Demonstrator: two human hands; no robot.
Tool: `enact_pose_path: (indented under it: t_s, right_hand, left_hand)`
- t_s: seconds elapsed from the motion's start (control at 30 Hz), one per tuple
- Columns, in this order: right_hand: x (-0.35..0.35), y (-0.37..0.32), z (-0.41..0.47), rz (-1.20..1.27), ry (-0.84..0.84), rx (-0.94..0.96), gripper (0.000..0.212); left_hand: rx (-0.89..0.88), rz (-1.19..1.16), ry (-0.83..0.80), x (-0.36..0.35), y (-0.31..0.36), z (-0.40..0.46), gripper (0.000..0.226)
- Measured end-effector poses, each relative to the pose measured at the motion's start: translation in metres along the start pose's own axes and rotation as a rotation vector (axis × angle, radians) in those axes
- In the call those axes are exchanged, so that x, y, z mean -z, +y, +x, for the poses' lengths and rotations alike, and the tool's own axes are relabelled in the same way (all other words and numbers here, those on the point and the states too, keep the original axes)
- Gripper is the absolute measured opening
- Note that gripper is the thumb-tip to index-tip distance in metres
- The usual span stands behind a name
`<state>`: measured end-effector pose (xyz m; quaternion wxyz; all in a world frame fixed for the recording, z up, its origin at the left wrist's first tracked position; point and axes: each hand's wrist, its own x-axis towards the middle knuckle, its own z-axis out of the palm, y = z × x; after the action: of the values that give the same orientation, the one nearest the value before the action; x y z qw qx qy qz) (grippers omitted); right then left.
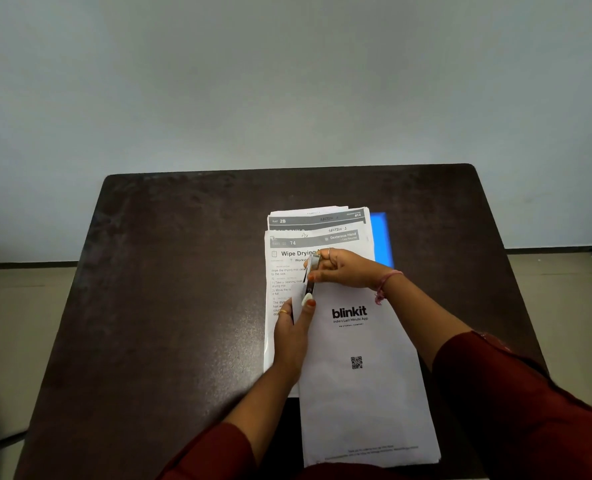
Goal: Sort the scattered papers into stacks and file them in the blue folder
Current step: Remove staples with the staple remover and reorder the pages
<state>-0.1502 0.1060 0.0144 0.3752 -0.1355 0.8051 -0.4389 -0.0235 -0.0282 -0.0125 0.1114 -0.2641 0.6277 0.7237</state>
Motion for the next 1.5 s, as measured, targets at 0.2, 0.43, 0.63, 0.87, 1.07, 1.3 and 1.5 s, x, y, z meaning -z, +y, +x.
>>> enact_pose_path:
  t_s: [0.2, 0.43, 0.63, 0.87, 1.07, 1.3, 1.5]
  right_hand:
    - [-0.006, -0.004, -0.001, 0.01, -0.06, -0.001, 0.057]
    - [-0.009, 0.0, 0.005, 0.027, -0.059, -0.008, 0.059]
    - [-0.014, 0.011, 0.009, 0.055, -0.05, -0.041, 0.058]
    - [-0.014, 0.013, 0.011, 0.022, -0.036, -0.054, 0.044]
    - [-0.016, 0.017, 0.017, -0.043, -0.018, -0.074, 0.033]
    - [-0.018, 0.021, 0.018, -0.069, 0.019, -0.036, 0.032]
    - [-0.013, 0.02, 0.02, -0.019, -0.038, -0.084, 0.044]
  left_hand:
    - [0.01, 0.01, -0.014, -0.001, 0.004, -0.001, 0.032]
    - [0.056, 0.003, -0.001, 0.0, 0.005, 0.003, 0.026]
    - [0.11, 0.01, 0.008, 0.002, 0.005, 0.01, 0.024]
    - [0.18, 0.002, -0.015, 0.007, 0.004, 0.02, 0.036]
    - [0.202, -0.042, -0.004, 0.003, 0.005, 0.023, 0.029]
    - [0.21, -0.061, 0.035, -0.001, 0.008, 0.023, 0.018]
    - [0.181, -0.045, 0.046, 0.0, 0.004, 0.021, 0.024]
